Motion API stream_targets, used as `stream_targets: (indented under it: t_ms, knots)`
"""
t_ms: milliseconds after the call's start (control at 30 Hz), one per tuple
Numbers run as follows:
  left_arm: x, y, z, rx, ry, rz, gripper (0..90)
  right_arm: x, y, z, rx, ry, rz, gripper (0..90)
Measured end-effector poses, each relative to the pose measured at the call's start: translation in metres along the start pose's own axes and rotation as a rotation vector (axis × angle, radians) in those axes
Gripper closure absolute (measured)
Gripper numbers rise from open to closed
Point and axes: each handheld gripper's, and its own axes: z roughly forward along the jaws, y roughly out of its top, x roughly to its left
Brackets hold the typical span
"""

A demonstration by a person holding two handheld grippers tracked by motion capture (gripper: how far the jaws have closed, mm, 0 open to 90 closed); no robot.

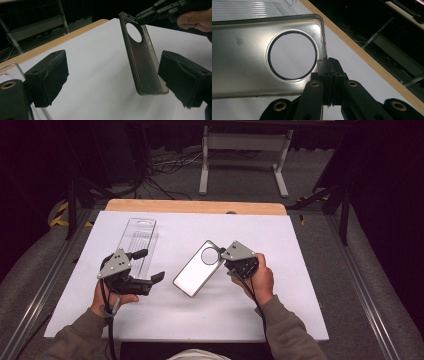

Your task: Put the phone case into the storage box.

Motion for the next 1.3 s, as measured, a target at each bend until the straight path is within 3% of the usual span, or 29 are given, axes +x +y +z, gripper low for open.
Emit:
stream_targets:
  t_ms: [533,733,1133,1300]
  knots:
    - [-0.008,0.021,0.033,0.070,0.014,0.033,15.5,0.023,0.009,-0.012,-0.051,-0.052,-0.122,90.0]
    - [-0.012,0.026,0.043,0.076,-0.012,0.030,16.2,0.034,0.013,-0.014,-0.069,-0.057,-0.184,90.0]
    - [-0.009,0.037,0.056,0.074,0.006,0.032,19.9,0.052,0.015,-0.014,-0.117,-0.059,-0.299,89.9]
    - [-0.008,0.040,0.058,0.077,-0.003,0.036,25.5,0.059,0.016,-0.017,-0.142,-0.092,-0.361,89.9]
